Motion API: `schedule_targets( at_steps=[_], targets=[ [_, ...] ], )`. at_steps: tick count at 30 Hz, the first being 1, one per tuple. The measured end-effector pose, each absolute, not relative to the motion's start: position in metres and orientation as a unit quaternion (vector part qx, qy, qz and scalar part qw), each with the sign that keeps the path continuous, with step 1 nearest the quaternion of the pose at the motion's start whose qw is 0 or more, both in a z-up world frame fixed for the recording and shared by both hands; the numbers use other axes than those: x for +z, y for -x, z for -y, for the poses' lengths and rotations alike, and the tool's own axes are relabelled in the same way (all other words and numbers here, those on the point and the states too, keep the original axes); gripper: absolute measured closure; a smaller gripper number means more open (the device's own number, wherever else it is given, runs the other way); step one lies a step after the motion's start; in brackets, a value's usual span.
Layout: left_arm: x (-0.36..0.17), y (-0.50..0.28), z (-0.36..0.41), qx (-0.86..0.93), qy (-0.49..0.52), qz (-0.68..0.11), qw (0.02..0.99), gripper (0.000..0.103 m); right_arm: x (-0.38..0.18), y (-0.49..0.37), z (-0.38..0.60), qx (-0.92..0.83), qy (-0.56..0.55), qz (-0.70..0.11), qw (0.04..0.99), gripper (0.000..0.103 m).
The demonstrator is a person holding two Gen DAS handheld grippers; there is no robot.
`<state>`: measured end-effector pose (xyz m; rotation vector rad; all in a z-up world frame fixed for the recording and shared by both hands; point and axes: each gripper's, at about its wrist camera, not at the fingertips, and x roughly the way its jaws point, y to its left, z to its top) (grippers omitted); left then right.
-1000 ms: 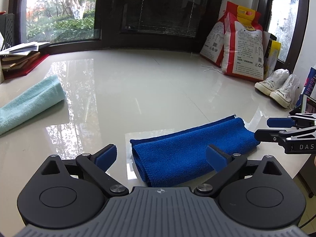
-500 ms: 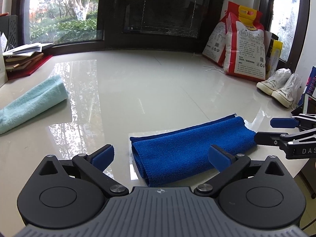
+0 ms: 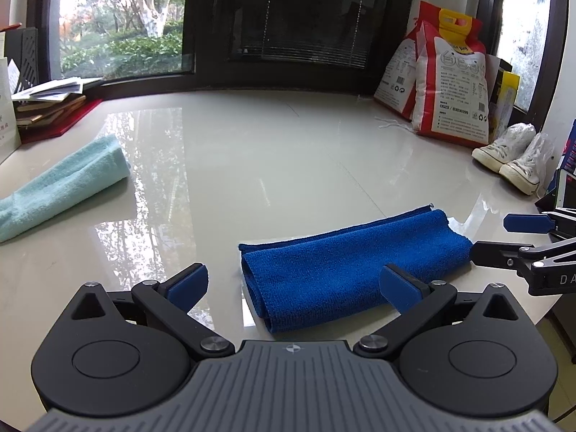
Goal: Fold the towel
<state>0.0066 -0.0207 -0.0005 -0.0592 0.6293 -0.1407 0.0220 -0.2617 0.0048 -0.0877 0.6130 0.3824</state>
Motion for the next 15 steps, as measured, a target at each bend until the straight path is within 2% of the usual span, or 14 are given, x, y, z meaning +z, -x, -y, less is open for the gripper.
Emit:
schedule_targets(
  at_steps=[8,15],
  targets=[
    [0.0009,-0.0027,0.0203,-0.064,0.031,-0.307,0.949,0.0,0.0042,-0.0189,0.2582,0.183,0.045,-0.298,0.936,0.001],
    [0.0007,-0.0013,0.0196,-0.063,0.033,-0.308,0.949,0.0,0.0037,-0.0163,0.2552,0.179,0.047,-0.296,0.937,0.001]
  ],
)
